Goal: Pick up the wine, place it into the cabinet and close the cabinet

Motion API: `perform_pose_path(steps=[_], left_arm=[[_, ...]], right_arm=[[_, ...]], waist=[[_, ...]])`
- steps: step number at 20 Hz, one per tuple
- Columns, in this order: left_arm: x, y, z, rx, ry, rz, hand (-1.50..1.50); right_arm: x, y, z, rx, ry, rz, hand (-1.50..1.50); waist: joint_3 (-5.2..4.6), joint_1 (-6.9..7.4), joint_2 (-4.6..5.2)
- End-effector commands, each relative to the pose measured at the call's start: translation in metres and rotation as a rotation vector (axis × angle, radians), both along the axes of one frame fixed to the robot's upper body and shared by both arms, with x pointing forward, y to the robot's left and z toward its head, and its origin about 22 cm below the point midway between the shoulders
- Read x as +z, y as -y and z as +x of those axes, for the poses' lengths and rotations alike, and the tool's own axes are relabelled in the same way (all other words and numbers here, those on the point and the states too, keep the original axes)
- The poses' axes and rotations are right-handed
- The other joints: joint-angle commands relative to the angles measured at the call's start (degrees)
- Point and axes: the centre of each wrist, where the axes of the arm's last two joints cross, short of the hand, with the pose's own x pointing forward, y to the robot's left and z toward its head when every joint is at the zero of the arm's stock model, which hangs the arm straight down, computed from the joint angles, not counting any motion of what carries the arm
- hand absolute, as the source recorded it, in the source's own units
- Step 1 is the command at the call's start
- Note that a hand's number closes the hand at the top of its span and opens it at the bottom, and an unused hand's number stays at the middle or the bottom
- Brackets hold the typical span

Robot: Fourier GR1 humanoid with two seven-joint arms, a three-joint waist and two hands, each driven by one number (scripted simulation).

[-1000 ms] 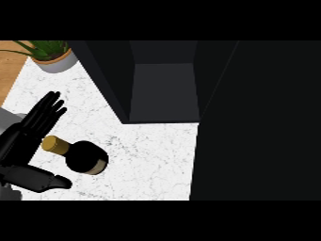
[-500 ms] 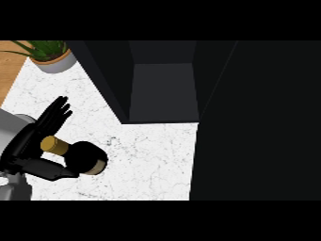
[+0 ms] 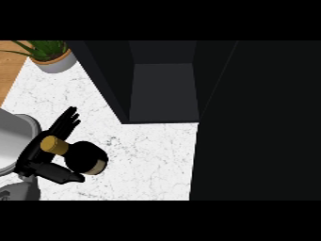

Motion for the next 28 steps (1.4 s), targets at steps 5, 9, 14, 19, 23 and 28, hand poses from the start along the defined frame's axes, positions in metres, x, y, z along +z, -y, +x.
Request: perform_pose_path(steps=[5,9,14,19,23,28], left_arm=[[-0.030,0.003,-0.015,-0.033,-0.053,-0.013,-1.50],[-0.052,0.010,-0.023,-0.032,-0.043,-0.029,-1.50],[-0.075,0.005,-0.022,0.017,-0.056,-0.101,-1.50],[-0.079,0.010,-0.017,0.049,-0.054,-0.181,-1.50],[-0.069,0.001,0.000,0.082,-0.067,-0.277,-1.50],[-0.084,0.010,-0.005,0.071,-0.083,-0.308,-1.50]], right_arm=[[0.038,0.021,-0.053,0.024,0.101,0.049,-1.50],[0.039,0.019,-0.050,0.036,0.082,0.041,-1.50],[0.035,0.016,-0.041,0.036,0.081,0.053,-1.50],[0.038,0.014,-0.047,0.033,0.077,0.062,-1.50],[0.033,0.016,-0.035,0.043,0.069,0.029,-1.50],[0.030,0.008,-0.042,0.035,0.067,0.064,-1.50]], waist=[[0.07,0.16,-0.13],[0.04,0.26,-0.06],[-0.02,0.16,0.08],[-0.03,0.14,0.00],[0.04,0.52,0.03],[0.01,0.41,-0.03]])
